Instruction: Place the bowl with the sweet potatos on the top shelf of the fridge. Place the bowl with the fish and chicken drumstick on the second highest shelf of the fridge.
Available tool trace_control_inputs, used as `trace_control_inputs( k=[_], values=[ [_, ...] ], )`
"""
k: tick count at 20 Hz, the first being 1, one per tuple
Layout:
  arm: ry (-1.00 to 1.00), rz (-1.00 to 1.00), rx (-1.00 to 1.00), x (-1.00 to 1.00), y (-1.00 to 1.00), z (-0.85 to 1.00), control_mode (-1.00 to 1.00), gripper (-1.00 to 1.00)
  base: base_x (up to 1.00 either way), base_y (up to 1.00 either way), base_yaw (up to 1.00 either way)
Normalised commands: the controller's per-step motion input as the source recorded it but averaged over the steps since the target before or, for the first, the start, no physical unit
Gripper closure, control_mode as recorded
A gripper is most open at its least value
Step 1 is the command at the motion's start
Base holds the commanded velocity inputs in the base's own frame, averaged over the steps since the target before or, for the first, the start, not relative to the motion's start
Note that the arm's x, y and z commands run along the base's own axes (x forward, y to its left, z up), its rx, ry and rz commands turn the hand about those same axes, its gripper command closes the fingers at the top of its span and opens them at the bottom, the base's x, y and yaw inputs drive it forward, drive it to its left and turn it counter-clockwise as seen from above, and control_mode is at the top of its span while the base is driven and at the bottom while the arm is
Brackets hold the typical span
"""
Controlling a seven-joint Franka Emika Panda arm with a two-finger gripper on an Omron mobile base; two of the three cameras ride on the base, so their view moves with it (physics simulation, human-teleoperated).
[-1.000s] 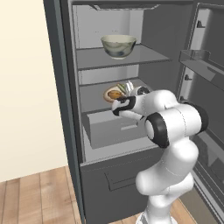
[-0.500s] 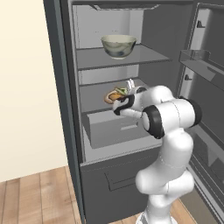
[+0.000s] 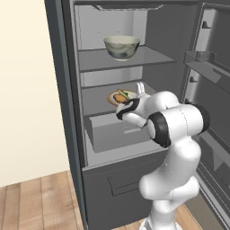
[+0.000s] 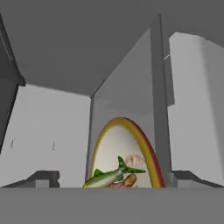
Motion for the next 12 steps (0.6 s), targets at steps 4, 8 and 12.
trace_control_inputs(
  k=[4,8,12],
  values=[
    [0.00,-0.13,0.00,-0.81,0.18,1.00,-1.00,-1.00,0.00,0.00,0.00],
    [0.00,-0.14,0.00,-0.87,0.21,1.00,-1.00,-1.00,0.00,0.00,0.00],
    [0.03,0.03,-0.05,-0.69,0.66,1.00,-1.00,-1.00,0.00,0.00,0.00]
  ],
)
